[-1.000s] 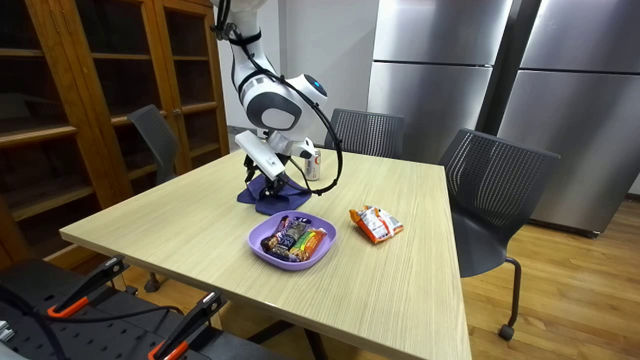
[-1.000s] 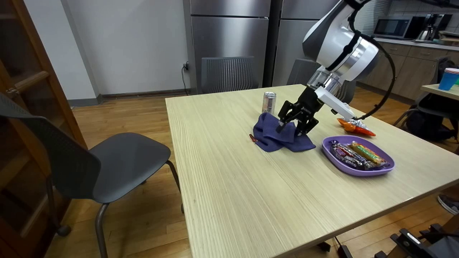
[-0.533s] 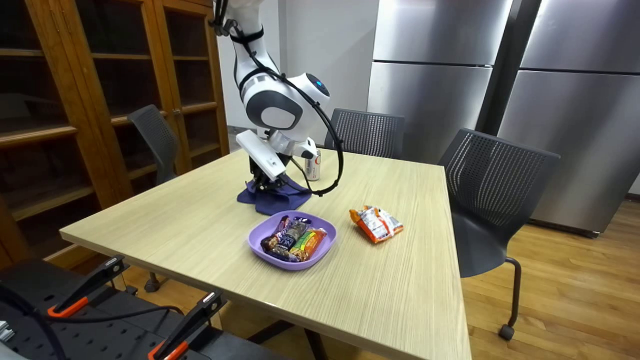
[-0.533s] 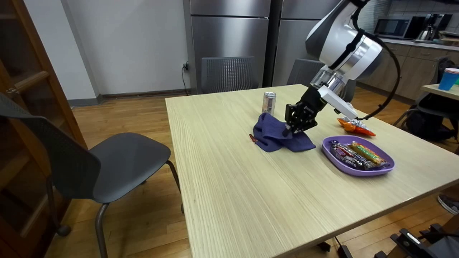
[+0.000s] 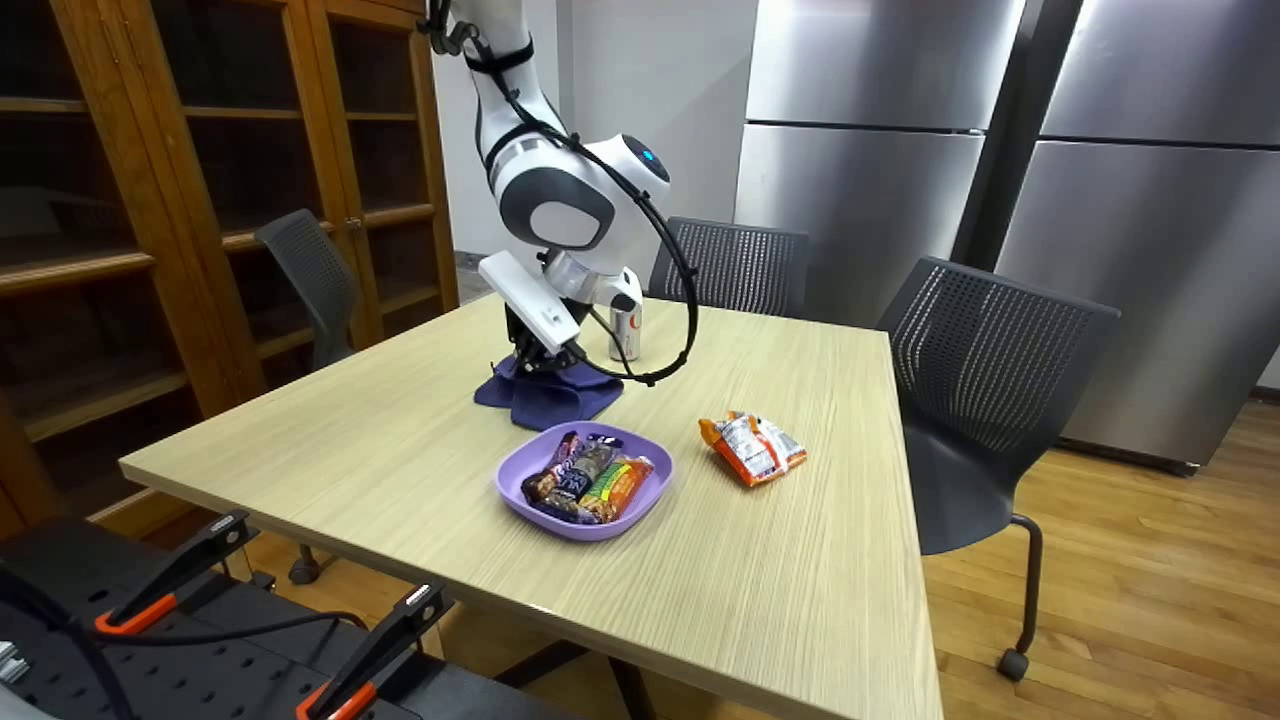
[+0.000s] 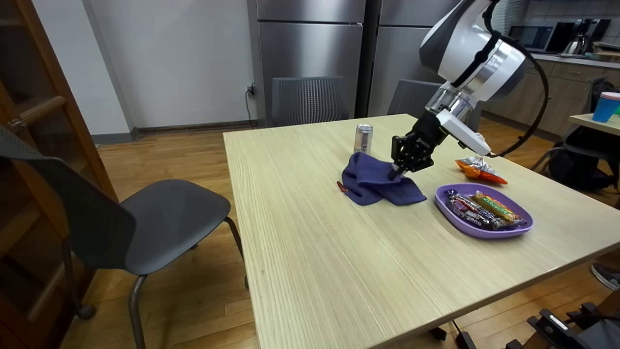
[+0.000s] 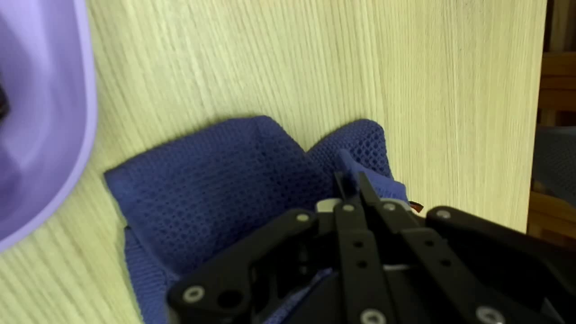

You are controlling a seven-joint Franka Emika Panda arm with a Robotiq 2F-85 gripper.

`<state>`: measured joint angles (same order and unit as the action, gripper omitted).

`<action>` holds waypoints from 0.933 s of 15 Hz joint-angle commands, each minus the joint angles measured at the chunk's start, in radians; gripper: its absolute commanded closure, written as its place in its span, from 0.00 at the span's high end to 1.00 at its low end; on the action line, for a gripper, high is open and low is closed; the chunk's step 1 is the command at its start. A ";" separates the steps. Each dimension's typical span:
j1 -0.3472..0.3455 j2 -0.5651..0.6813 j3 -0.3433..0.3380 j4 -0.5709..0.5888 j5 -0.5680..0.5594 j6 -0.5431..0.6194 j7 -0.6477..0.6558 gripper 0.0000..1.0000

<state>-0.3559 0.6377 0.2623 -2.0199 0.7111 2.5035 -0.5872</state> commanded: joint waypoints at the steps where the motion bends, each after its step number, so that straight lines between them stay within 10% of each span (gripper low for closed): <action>1: -0.005 -0.089 -0.023 -0.047 0.025 -0.086 -0.028 0.01; 14: 0.046 -0.258 -0.164 -0.108 0.014 -0.250 -0.008 0.01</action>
<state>-0.3361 0.4536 0.1349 -2.0807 0.7111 2.2863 -0.5877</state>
